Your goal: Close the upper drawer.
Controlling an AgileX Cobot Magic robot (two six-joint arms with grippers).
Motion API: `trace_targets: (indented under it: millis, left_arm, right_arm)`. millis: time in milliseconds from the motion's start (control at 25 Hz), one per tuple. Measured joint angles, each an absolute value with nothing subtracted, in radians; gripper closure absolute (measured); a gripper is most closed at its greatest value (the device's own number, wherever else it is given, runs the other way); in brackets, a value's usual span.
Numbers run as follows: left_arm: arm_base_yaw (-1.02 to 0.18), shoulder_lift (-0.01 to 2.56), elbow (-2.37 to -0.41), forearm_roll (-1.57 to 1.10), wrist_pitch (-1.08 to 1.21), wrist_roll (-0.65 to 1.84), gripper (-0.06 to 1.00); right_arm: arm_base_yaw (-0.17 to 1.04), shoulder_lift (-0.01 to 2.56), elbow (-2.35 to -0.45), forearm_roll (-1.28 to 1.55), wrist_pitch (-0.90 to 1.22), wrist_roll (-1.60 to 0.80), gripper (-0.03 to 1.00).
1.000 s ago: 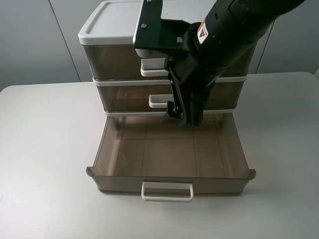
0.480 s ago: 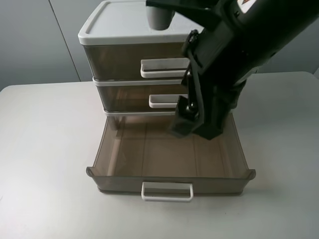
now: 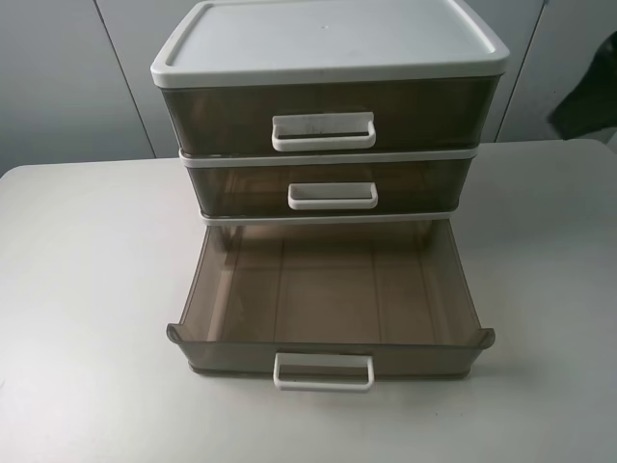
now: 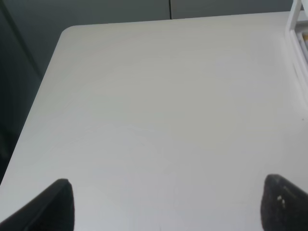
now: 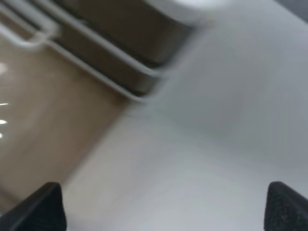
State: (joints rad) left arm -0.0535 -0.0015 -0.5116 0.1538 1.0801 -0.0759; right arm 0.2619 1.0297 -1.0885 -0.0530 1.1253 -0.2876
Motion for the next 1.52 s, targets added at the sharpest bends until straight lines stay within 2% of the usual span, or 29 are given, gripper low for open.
trace_targets:
  millis: [240, 760, 1000, 1280, 1520]
  left_arm:
    - [-0.053, -0.001, -0.512, 0.154, 1.080, -0.076, 0.20]
    - [-0.053, -0.001, -0.512, 0.154, 1.080, -0.076, 0.20]
    - [-0.053, -0.001, -0.512, 0.154, 1.080, -0.076, 0.20]
    - [-0.053, -0.001, -0.512, 0.154, 1.080, -0.076, 0.20]
    - [-0.053, -0.001, -0.512, 0.154, 1.080, -0.076, 0.20]
  right_arm:
    - [0.133, 0.786, -0.984, -0.209, 1.121, -0.198, 0.34]
    - [0.126, 0.317, -0.593, -0.142, 1.132, 0.000, 0.34]
    - [0.098, 0.193, -0.545, -0.051, 1.118, 0.000, 0.34]
    - [-0.030, 0.025, -0.510, 0.010, 1.096, -0.009, 0.34]
    - [-0.058, 0.000, -0.510, 0.010, 1.096, -0.012, 0.34]
